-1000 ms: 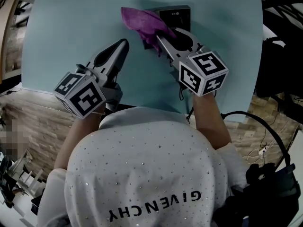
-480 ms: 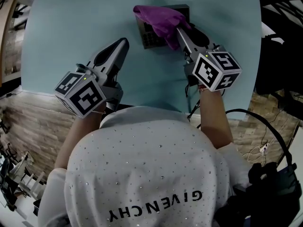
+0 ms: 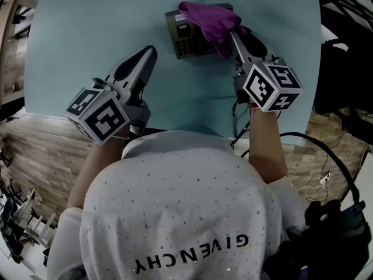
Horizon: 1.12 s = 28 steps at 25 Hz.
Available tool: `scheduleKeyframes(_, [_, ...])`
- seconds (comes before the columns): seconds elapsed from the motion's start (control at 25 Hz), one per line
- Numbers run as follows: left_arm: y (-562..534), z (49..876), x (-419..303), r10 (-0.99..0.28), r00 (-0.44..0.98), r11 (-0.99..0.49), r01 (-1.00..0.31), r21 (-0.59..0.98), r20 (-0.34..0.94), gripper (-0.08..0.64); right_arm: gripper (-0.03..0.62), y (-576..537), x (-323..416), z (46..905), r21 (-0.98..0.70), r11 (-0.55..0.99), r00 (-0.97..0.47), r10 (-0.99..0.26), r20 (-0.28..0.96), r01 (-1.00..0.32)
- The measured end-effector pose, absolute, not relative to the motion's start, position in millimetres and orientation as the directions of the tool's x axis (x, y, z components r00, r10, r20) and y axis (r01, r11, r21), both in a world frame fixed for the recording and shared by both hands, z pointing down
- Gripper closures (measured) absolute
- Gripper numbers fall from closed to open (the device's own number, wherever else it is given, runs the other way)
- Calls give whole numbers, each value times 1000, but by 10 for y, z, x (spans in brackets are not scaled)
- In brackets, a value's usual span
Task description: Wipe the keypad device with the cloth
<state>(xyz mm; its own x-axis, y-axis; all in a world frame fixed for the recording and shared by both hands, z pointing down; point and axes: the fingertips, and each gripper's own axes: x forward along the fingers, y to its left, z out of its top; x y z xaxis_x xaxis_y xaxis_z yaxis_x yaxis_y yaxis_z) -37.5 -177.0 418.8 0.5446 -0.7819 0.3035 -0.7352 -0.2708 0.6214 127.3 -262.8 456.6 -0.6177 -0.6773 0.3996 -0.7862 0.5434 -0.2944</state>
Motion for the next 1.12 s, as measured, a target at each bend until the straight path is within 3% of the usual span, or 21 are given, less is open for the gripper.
scheduleKeyframes(0.4, [-1623, 4298, -559, -769, 566, -264, -706, 657, 299, 560, 499, -2649, 1653, 4594, -261, 348, -431, -798, 421, -900])
scheduleKeyframes(0.56, [-1599, 4254, -695, -754, 595, -298, -688, 661, 279, 560, 541, -2582, 1710, 4346, -341, 248, -366, -865, 343, -906])
scheduleKeyframes(0.68, [-1620, 4147, -807, -746, 619, -342, -671, 658, 244, 560, 547, -2496, 1545, 4125, -433, 260, -400, -875, 272, -863])
scheduleKeyframes(0.84, [-1624, 4007, -1008, -750, 633, -382, -649, 658, 189, 560, 551, -2329, 1185, 4027, -440, 281, -428, -859, 281, -853])
scheduleKeyframes(1.12, [-1718, 3825, -1068, -736, 670, -454, -591, 667, 93, 560, 552, -1958, 434, 3830, -377, 451, -568, -766, 301, -809])
